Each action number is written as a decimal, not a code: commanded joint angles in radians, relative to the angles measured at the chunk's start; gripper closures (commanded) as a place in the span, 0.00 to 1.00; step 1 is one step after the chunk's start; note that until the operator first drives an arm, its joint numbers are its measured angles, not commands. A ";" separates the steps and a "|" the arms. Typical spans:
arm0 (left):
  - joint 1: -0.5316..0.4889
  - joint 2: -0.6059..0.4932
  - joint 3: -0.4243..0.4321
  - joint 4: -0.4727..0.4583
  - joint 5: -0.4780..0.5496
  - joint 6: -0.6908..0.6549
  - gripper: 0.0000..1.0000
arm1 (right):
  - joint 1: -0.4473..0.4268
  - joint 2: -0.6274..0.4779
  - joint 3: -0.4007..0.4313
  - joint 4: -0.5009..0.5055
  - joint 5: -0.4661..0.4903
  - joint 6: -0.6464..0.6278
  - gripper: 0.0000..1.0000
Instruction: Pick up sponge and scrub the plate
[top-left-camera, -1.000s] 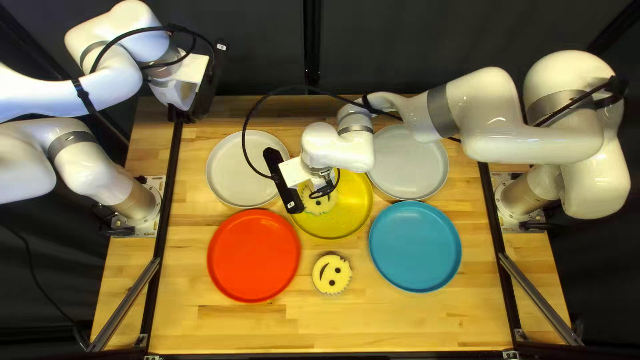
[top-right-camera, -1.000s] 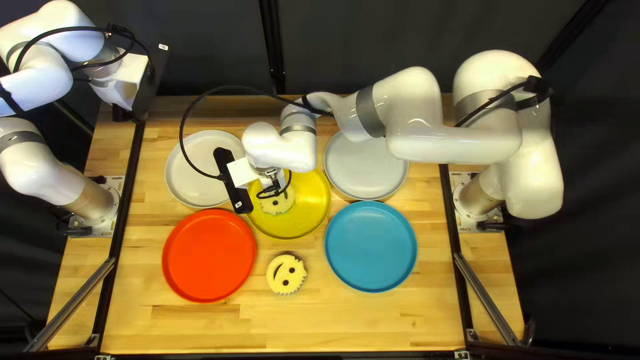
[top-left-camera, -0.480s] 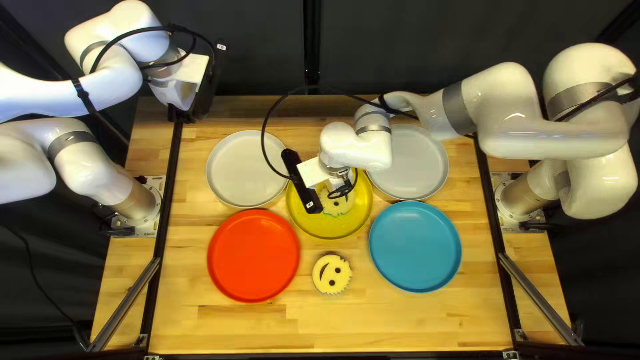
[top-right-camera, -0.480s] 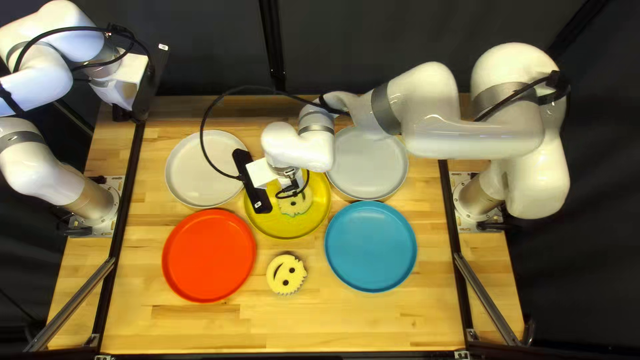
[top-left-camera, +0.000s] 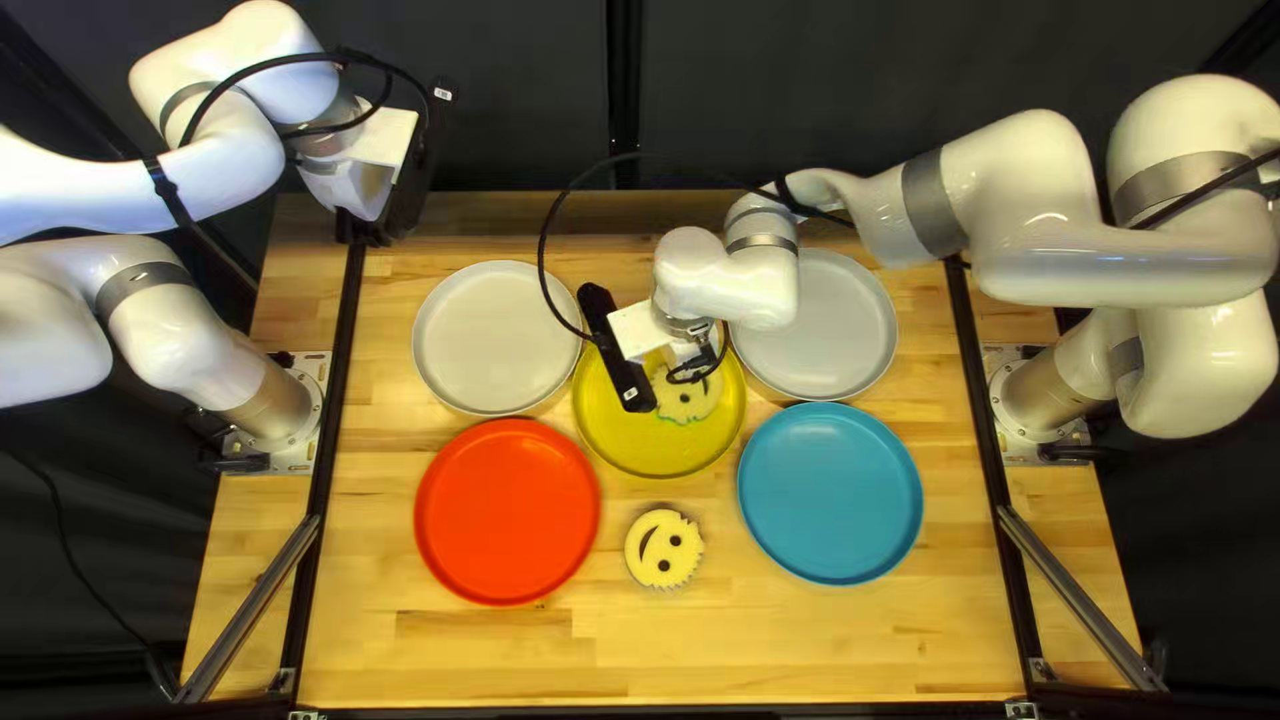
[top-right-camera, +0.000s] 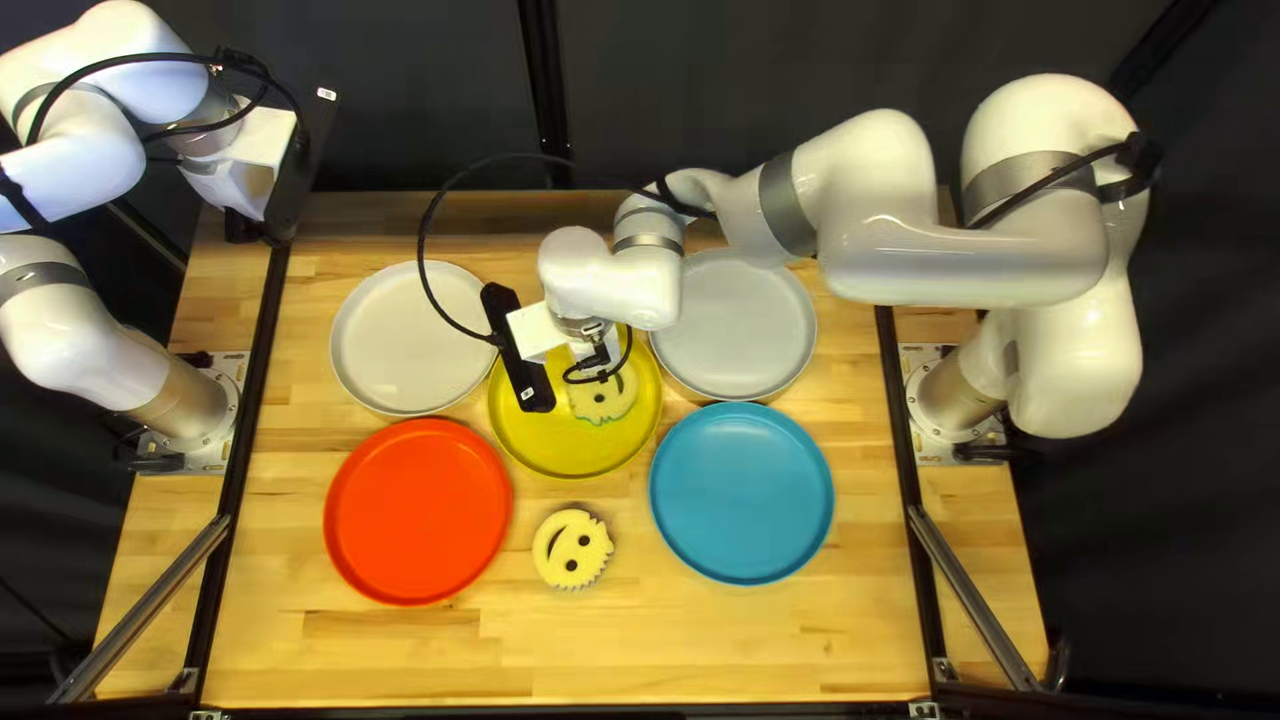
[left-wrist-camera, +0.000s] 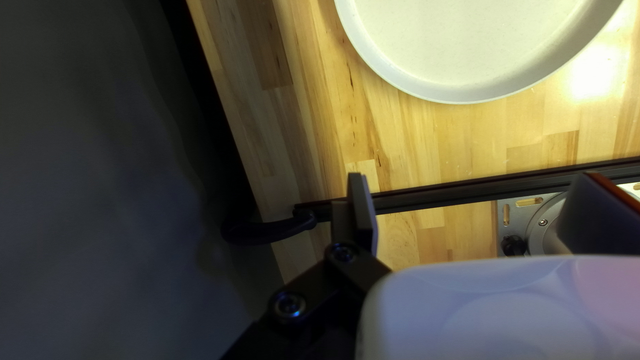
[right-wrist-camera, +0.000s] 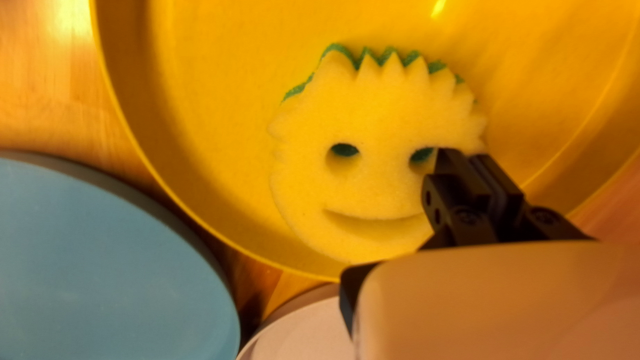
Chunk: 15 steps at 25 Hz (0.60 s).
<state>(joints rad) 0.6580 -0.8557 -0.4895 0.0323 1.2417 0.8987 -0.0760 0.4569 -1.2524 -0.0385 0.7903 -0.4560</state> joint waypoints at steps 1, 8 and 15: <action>0.000 0.000 0.000 0.000 0.000 0.000 0.00 | 0.000 0.046 -0.092 -0.009 0.027 -0.004 1.00; 0.000 0.000 0.000 0.000 0.000 0.000 0.00 | -0.007 0.090 -0.144 -0.007 0.022 -0.026 1.00; 0.000 0.000 0.000 0.000 0.000 0.000 0.00 | -0.033 0.003 0.004 0.015 -0.023 -0.056 1.00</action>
<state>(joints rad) 0.6580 -0.8557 -0.4895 0.0323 1.2417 0.8987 -0.0972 0.4954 -1.3031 -0.0324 0.7870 -0.5001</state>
